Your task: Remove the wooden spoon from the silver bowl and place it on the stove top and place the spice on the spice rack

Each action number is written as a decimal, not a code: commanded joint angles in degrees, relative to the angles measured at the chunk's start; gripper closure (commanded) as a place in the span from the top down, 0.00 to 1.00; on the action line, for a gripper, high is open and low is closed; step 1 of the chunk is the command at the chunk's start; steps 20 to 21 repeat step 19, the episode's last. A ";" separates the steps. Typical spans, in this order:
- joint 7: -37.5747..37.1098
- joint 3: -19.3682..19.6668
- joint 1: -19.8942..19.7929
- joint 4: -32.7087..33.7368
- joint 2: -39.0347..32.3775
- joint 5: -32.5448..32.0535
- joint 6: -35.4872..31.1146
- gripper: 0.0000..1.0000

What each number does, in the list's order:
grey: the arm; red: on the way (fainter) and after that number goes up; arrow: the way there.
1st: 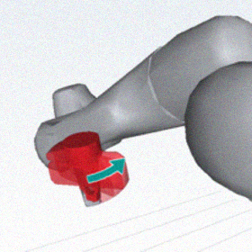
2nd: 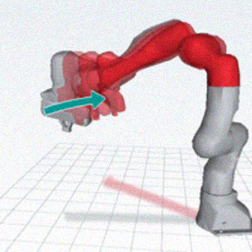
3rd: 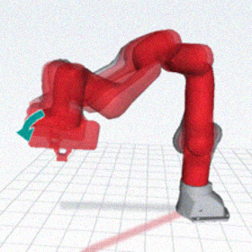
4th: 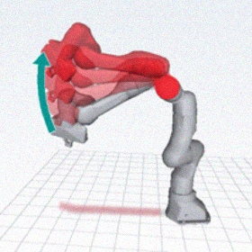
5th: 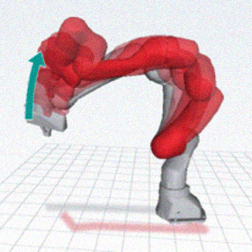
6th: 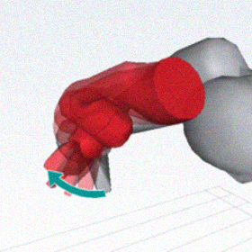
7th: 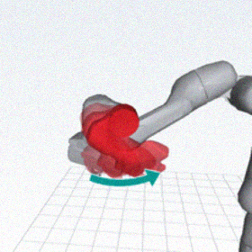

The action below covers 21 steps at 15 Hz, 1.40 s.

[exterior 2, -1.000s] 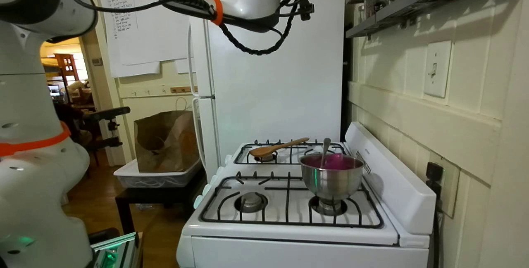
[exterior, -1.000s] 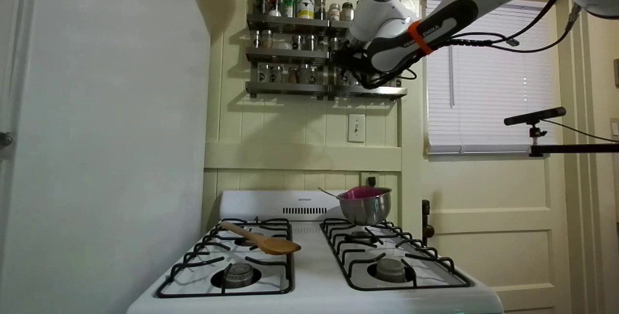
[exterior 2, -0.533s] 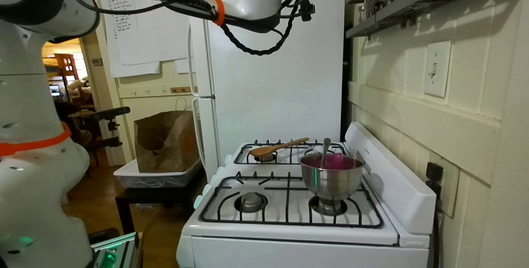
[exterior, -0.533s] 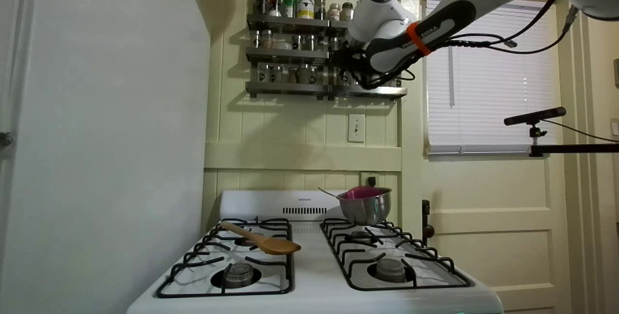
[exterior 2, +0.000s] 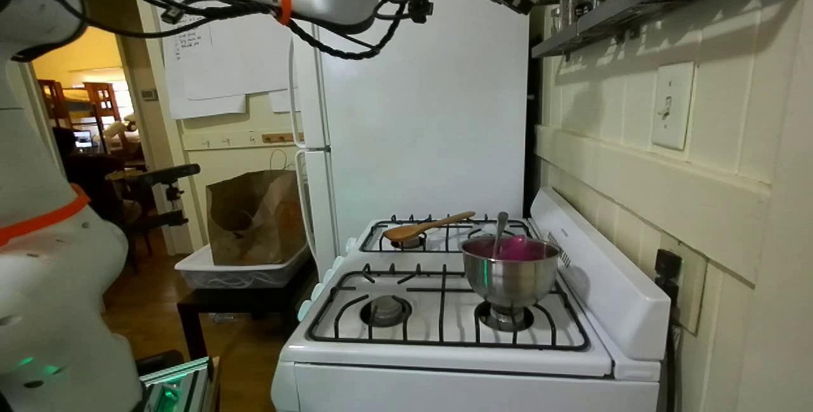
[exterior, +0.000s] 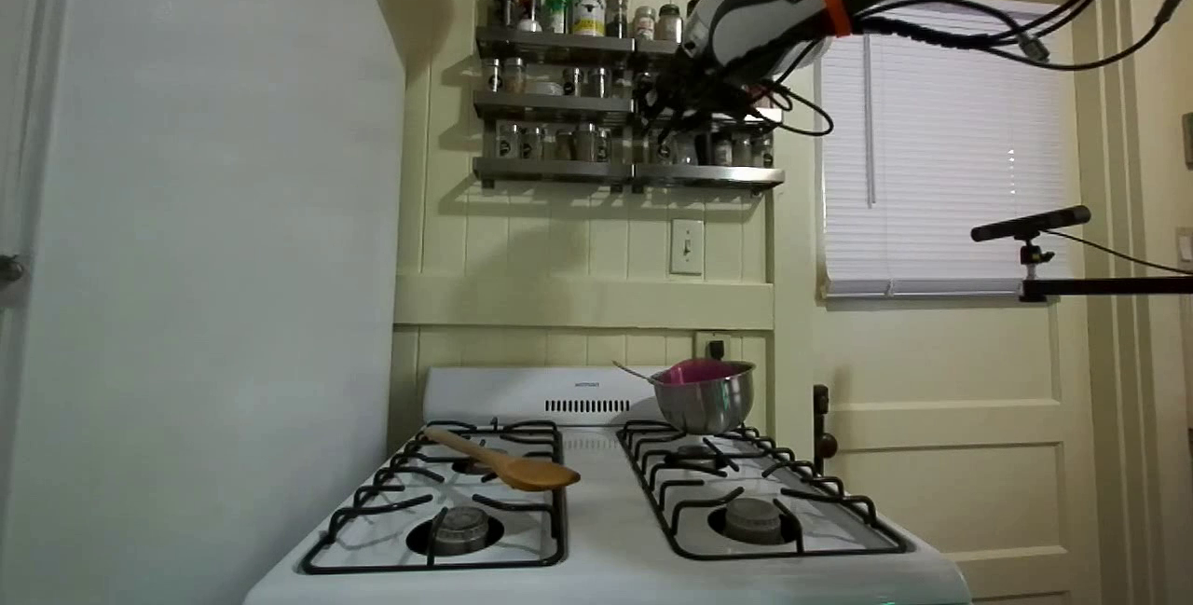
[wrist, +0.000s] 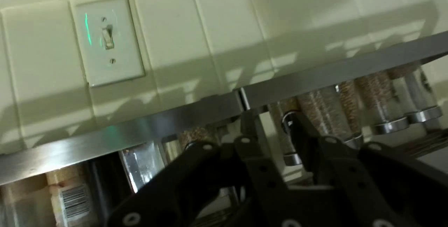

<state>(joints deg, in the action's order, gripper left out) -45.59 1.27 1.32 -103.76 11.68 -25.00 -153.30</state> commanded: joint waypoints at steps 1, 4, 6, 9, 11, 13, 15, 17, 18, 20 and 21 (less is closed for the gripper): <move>15.71 7.30 9.99 -7.87 11.63 13.95 9.83 0.65; 26.59 10.76 12.55 -5.64 17.25 20.79 24.76 0.87; 30.60 12.38 13.67 -3.26 19.47 22.99 34.50 1.00; 35.14 13.34 13.97 0.69 21.00 25.82 48.49 1.00; 40.80 10.22 7.96 4.17 19.48 31.68 56.67 1.00; 40.74 8.38 4.74 2.43 20.28 32.36 54.47 1.00; 42.84 8.45 4.45 3.97 19.77 34.01 57.49 1.00; 43.26 8.46 4.48 4.29 19.32 34.27 57.53 1.00; 43.31 8.44 4.47 4.38 19.08 34.30 57.53 1.00; 43.34 8.41 4.47 4.44 18.92 34.33 57.53 1.00; 43.34 8.41 4.47 4.44 18.92 34.33 57.53 1.00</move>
